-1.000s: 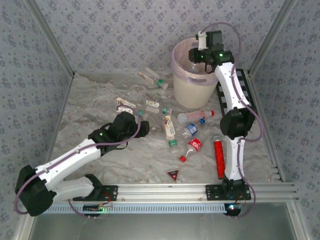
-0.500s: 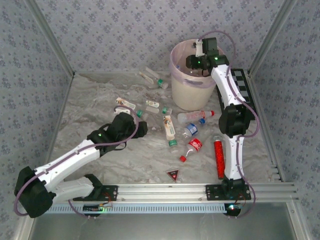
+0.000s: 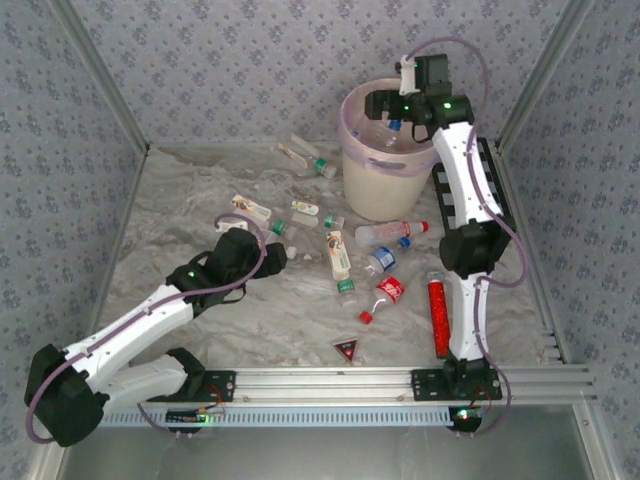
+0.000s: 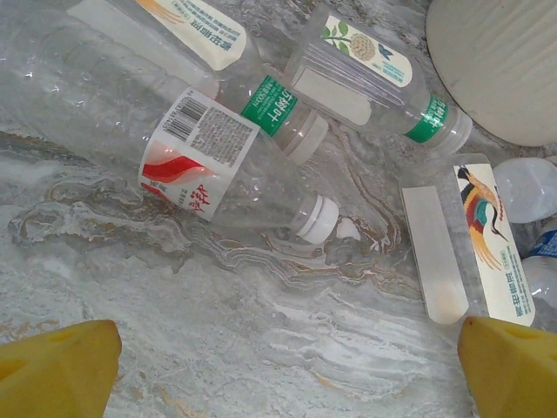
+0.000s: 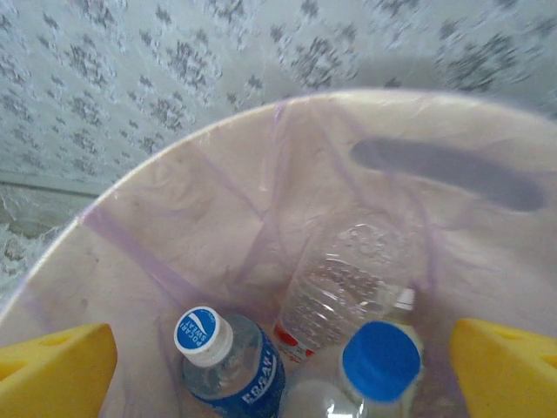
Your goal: Put the plastic bottles in the bin
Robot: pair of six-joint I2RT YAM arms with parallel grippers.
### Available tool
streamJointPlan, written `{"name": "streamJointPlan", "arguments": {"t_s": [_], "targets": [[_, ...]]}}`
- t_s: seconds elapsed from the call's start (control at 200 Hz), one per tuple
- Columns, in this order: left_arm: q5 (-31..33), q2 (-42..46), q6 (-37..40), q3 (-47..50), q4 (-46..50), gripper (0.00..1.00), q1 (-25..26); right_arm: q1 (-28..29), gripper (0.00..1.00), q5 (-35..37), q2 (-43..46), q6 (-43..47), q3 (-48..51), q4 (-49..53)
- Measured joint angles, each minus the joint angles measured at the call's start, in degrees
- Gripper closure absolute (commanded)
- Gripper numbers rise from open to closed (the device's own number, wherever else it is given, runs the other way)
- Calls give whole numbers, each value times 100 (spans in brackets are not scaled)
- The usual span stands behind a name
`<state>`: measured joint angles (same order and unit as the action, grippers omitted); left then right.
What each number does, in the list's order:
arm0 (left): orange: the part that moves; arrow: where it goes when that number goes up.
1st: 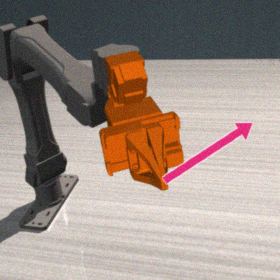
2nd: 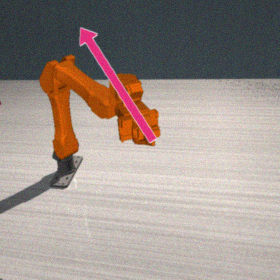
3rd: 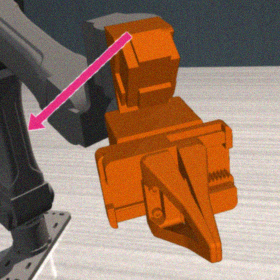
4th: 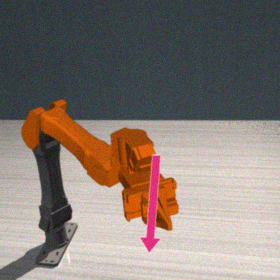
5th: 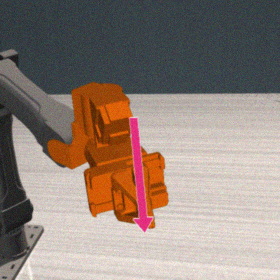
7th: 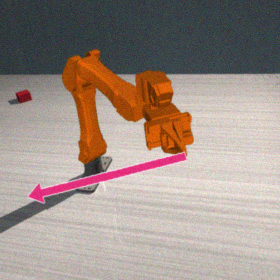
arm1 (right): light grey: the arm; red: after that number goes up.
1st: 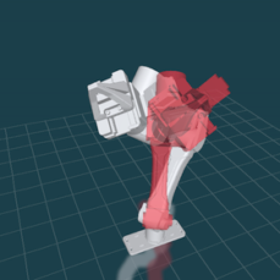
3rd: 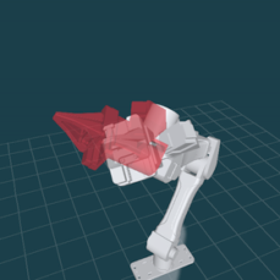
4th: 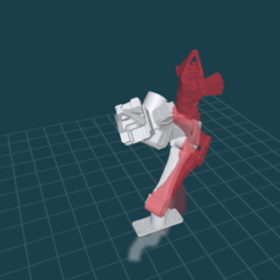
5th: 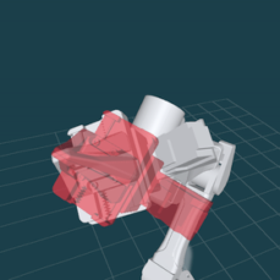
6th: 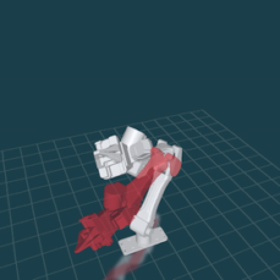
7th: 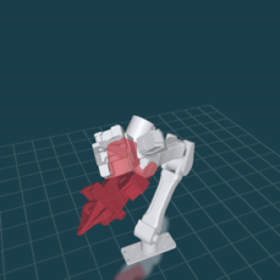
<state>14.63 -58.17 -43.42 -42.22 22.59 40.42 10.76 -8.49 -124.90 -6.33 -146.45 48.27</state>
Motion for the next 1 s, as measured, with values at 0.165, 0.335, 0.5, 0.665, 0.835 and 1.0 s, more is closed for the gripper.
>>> {"name": "streamJointPlan", "arguments": {"t_s": [0.165, 0.335, 0.5, 0.665, 0.835, 1.0], "targets": [[52, -33, -688, 2, 0, 1, -153, -245, 0, 125, 938, -155, 533, 70], [195, -328, -1945, 7, -107, 1, -179, -275, 0, 227, 2374, -516, 2096, 11], [306, -1021, -3023, 0, -422, 2, -136, -149, 0, 229, 3204, -798, 3364, 133], [389, -1716, -3580, -101, -581, 4, -35, -151, 0, -26, 3969, -957, 5191, 20], [385, -2264, -3773, -278, -931, 6, -31, -50, 0, -501, 4852, -866, 6857, -348], [249, -2789, -3786, -581, -1235, 6, -96, 199, 0, -789, 5493, -758, 8050, -835]]}}
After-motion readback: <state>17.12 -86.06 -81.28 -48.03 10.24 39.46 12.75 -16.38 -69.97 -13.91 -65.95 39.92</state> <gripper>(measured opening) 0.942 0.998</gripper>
